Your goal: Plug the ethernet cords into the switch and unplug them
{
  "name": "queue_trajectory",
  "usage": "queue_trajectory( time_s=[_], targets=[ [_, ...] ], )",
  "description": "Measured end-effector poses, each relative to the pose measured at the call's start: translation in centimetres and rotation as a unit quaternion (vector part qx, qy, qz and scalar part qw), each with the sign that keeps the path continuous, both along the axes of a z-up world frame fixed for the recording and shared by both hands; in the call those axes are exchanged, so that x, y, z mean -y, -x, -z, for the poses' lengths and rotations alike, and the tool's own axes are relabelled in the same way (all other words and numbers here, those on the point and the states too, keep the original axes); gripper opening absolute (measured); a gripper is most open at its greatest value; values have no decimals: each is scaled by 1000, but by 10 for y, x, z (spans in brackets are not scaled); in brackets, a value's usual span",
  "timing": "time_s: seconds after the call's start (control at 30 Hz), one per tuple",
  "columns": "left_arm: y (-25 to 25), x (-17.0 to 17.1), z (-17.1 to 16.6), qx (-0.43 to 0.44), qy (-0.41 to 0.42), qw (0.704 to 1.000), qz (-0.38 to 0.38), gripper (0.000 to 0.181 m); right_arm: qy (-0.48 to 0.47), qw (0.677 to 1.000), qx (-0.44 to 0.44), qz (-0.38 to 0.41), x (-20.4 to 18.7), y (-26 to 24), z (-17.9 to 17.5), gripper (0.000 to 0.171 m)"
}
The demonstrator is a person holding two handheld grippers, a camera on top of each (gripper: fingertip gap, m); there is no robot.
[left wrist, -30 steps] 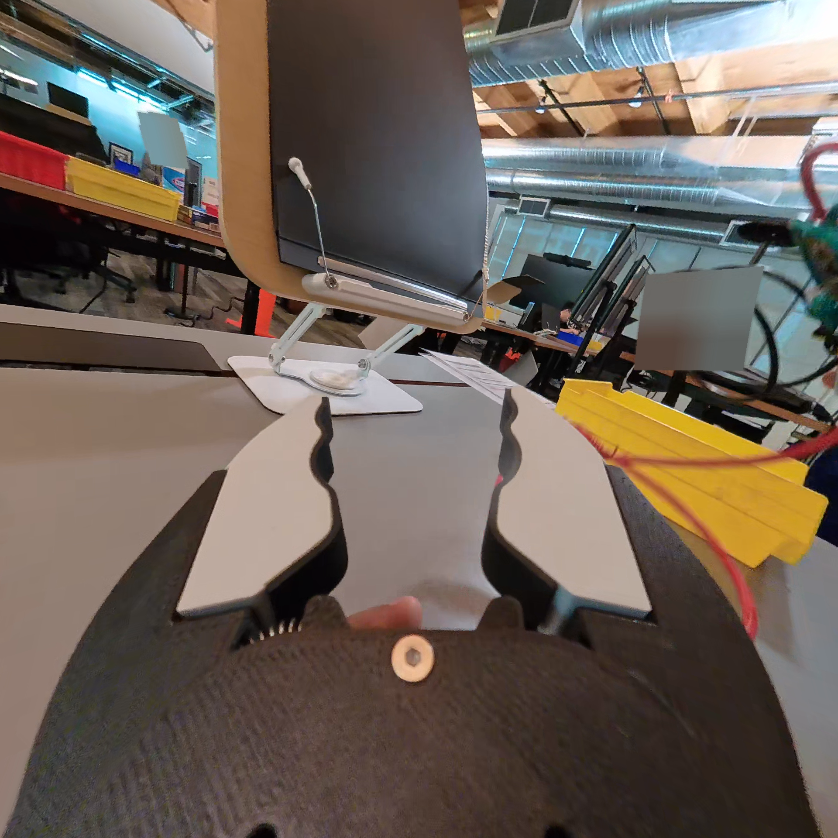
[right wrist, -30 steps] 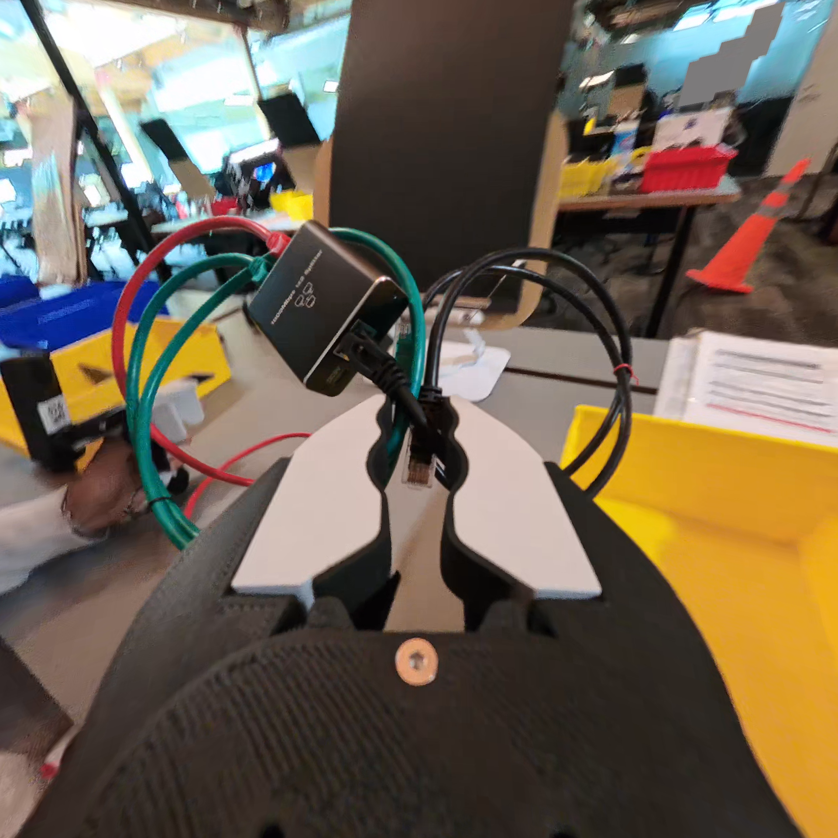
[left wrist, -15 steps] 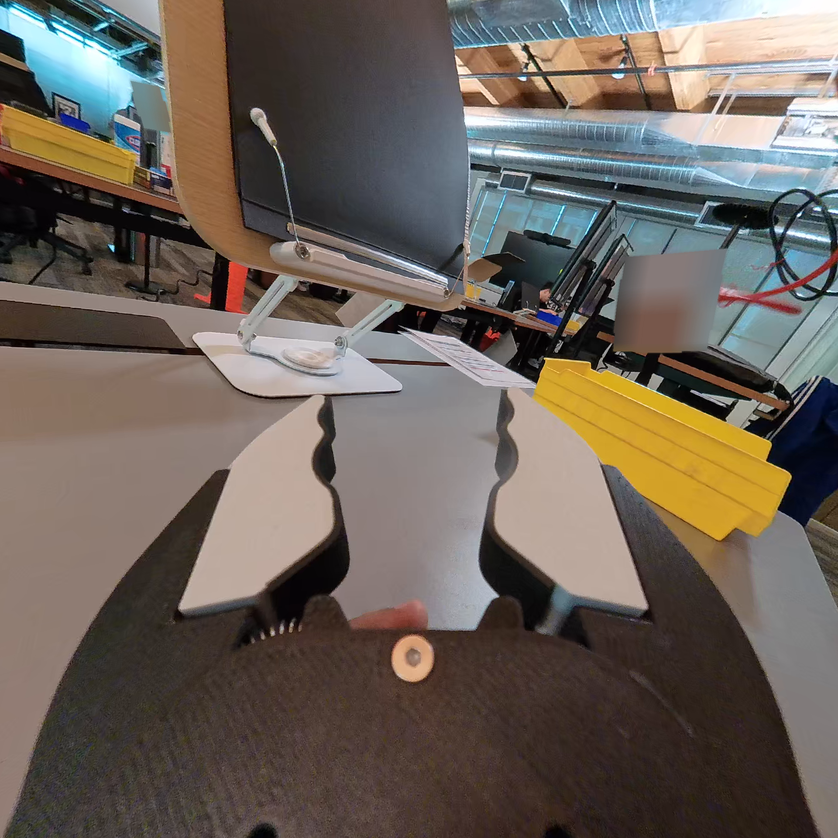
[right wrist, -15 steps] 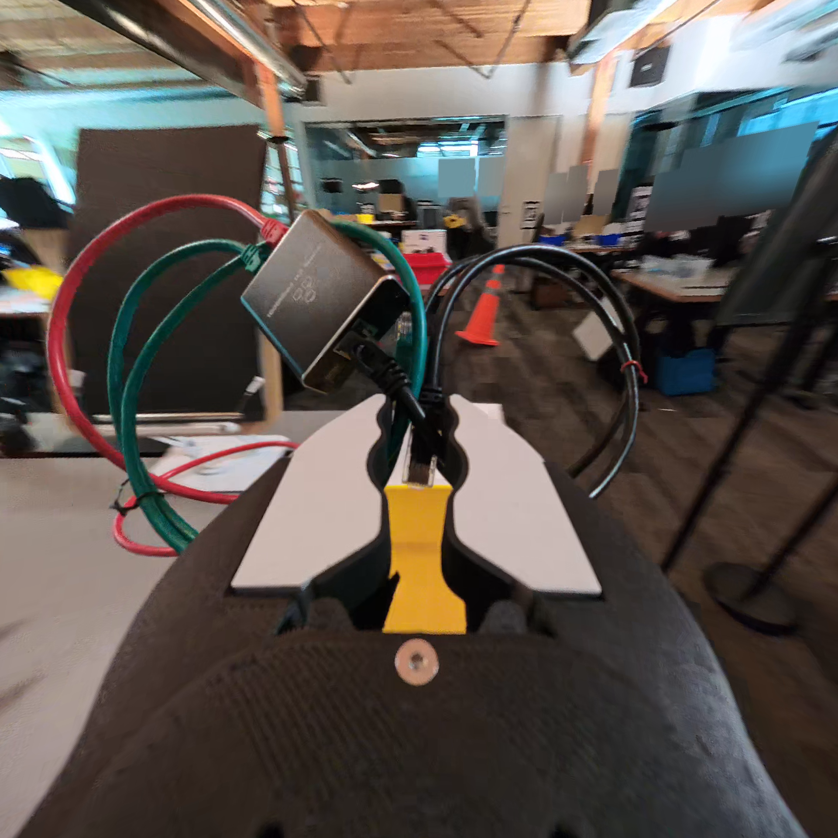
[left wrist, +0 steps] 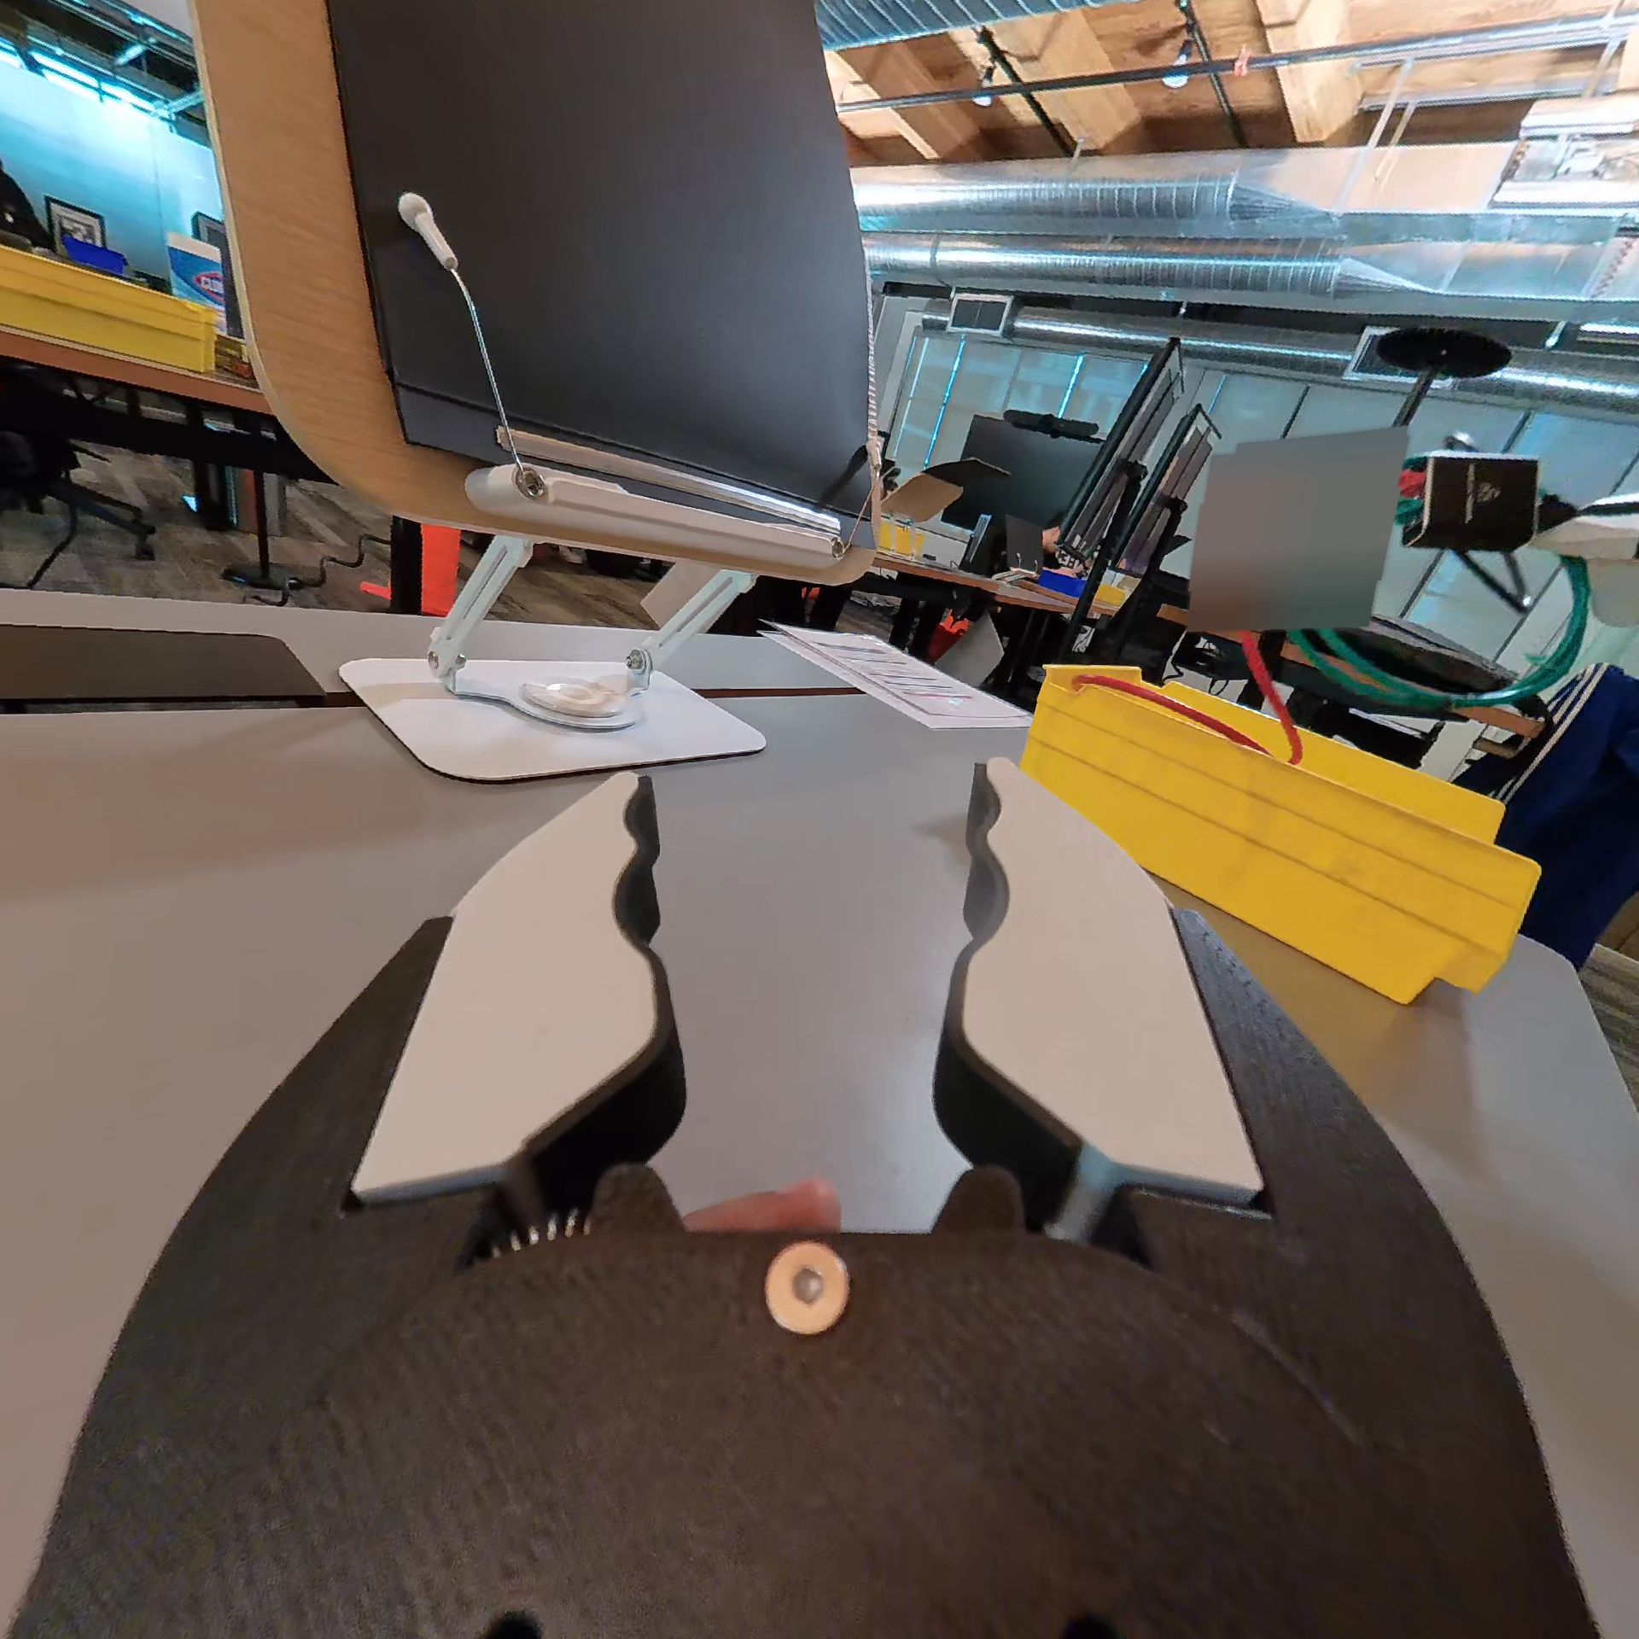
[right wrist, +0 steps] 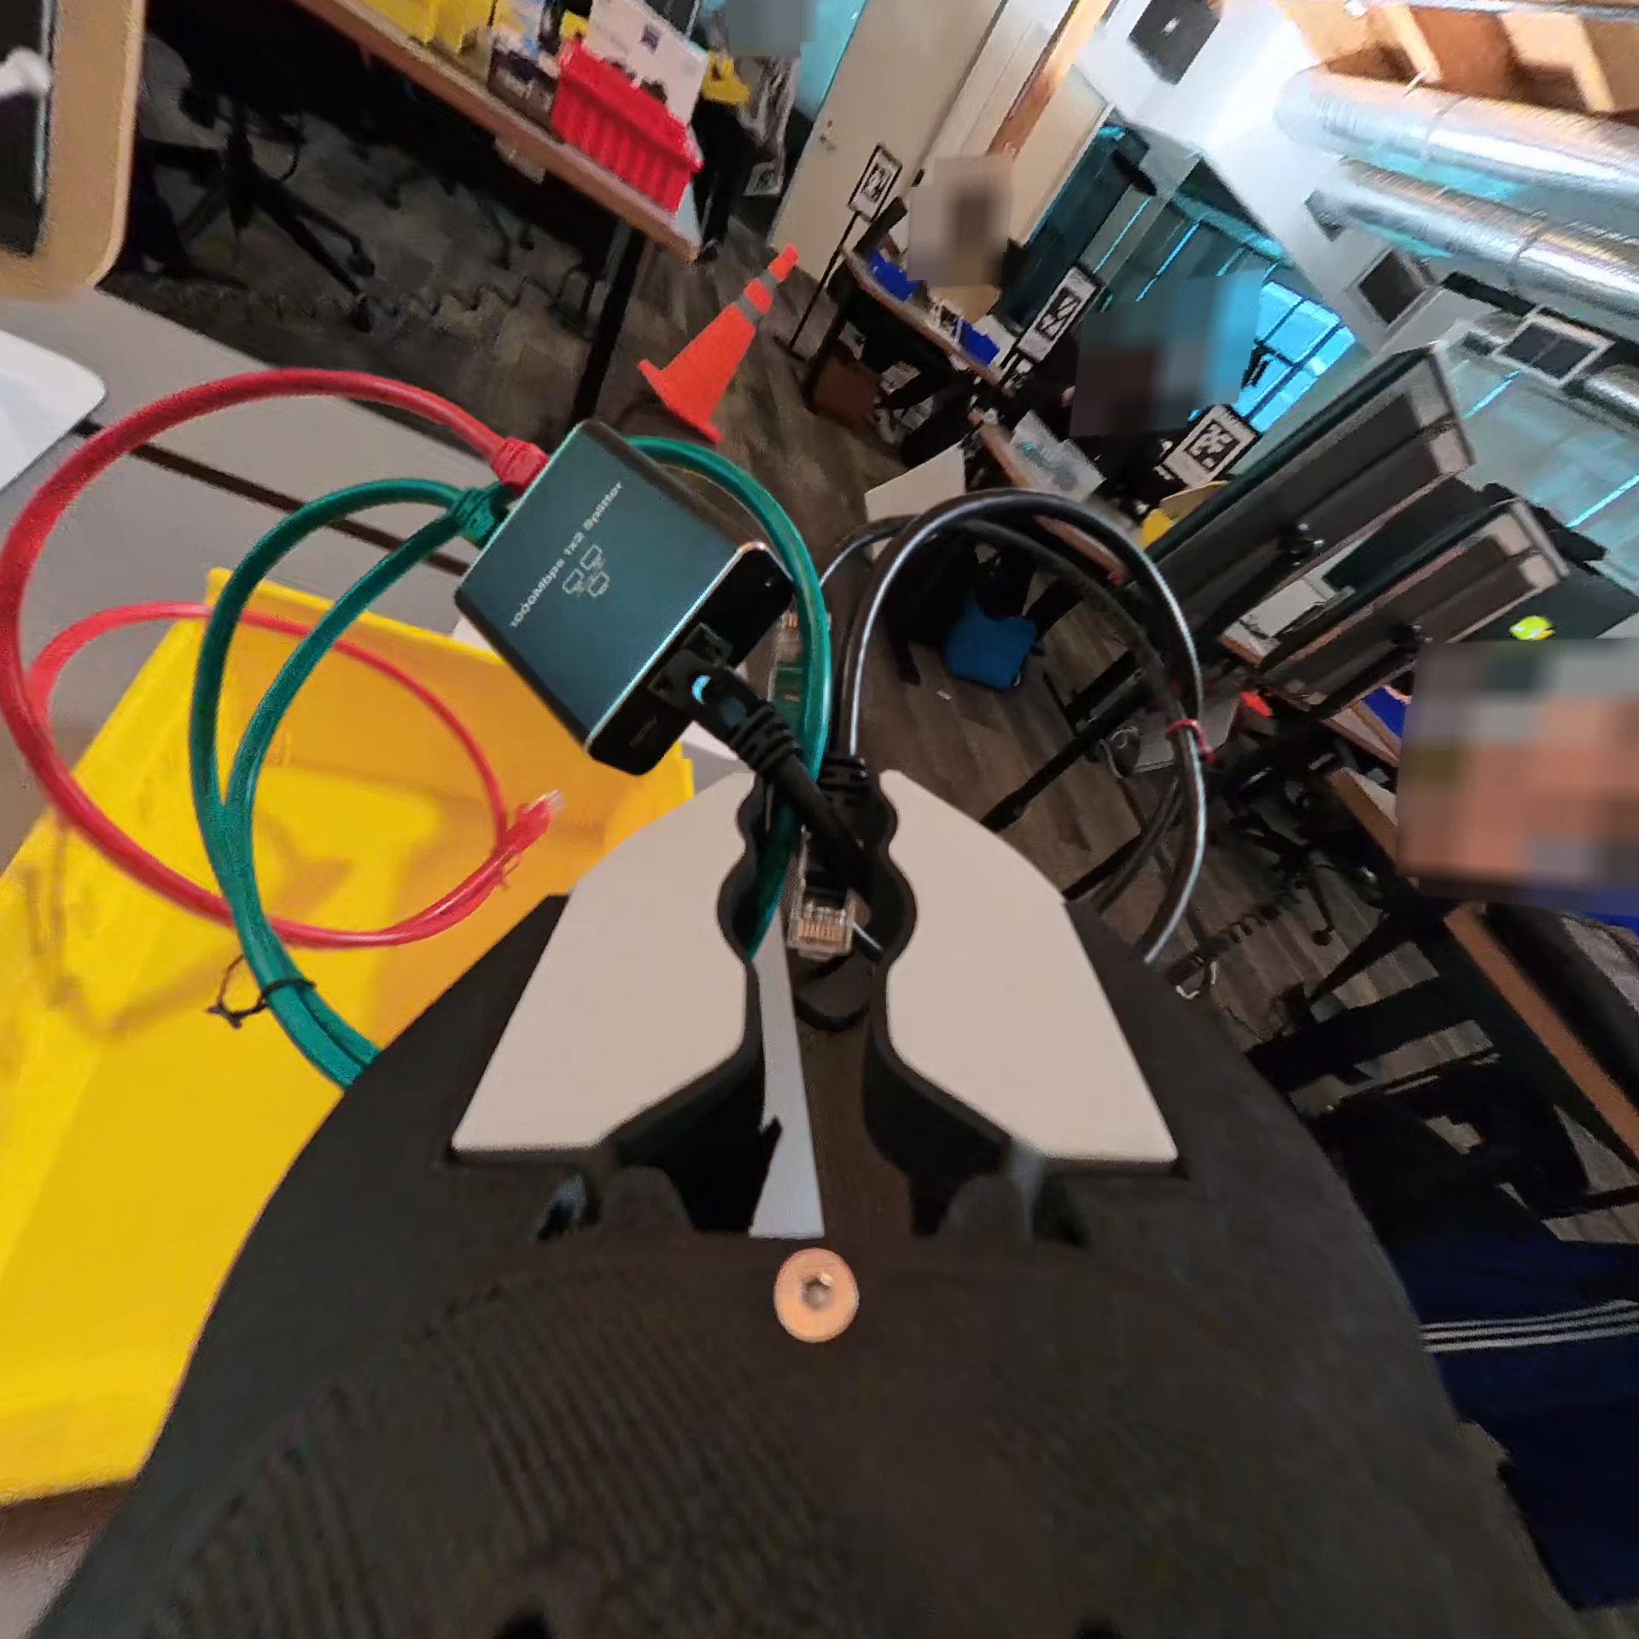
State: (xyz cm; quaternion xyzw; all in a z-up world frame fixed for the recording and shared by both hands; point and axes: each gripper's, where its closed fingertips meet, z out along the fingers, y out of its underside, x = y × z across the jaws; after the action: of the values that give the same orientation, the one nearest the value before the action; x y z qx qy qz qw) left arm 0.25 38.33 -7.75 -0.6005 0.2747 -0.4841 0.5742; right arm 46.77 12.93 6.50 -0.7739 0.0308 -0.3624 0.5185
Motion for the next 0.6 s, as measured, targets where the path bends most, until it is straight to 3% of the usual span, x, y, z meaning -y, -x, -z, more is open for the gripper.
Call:
queue_trajectory(
  time_s=[0.17, 0.27, 0.47, 0.6],
  targets=[
    [0, 0, 0, 1, 1, 1000, 2, 67, 61, 998, -8, 0, -23, 28, 46, 21],
    [-2, 2, 0, 0, -1, 1000, 6, 68, 55, 997, -44, 17, -25, 32, 56, 21],
    [-5, 5, 0, -1, -2, 1000, 14, 68, -24, 979, -200, -7, -32, 31, 64, 21],
    [-5, 4, 0, 0, -1, 1000, 13, 68, -125, 928, -349, -38, -39, 32, 70, 21]
  ],
)
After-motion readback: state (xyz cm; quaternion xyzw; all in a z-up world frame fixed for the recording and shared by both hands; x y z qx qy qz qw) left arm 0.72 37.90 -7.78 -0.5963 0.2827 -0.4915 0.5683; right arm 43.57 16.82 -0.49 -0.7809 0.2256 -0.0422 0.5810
